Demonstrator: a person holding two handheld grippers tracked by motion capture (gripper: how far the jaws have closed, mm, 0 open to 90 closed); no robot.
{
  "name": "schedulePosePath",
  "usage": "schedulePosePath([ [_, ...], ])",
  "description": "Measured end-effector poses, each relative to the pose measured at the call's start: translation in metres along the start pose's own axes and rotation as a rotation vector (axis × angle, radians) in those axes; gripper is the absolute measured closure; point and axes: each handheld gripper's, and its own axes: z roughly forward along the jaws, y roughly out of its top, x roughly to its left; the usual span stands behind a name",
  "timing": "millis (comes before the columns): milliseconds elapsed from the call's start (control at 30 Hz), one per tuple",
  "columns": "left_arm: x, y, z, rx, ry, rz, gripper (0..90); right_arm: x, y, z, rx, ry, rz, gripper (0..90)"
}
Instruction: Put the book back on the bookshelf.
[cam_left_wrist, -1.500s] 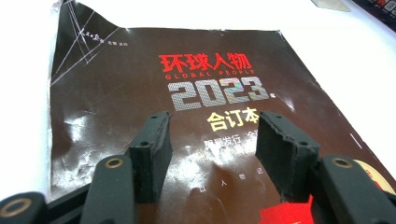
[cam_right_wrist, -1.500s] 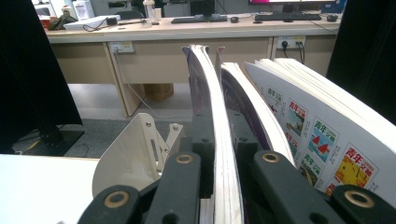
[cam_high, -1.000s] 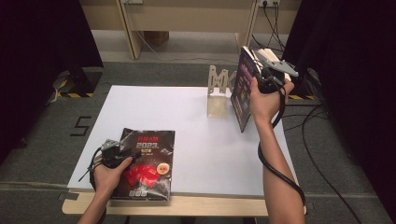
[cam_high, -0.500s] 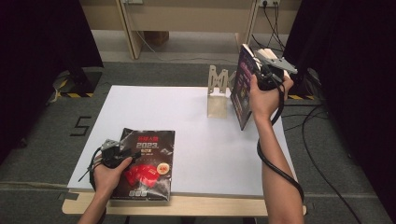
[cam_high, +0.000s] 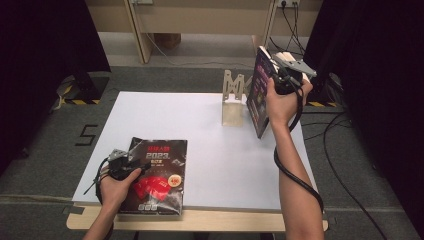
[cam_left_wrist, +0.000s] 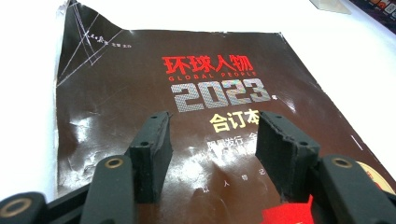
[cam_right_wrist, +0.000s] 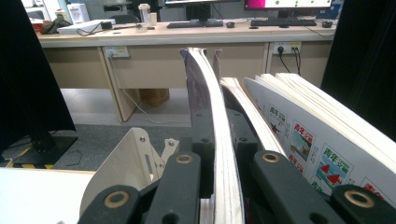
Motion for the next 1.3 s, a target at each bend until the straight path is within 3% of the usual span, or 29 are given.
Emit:
schedulePosePath([
  [800, 0.001, 0.000, 0.000, 0.000, 0.001, -0.001, 44.4, 0.001, -0.001, 0.014, -0.002, -0.009, 0.010, 84.8],
  [1300, 0.001, 0.000, 0.000, 0.001, 0.002, 0.001, 44.4, 0.001, -0.010, 0.024, 0.019, -0.016, -0.003, 84.7],
])
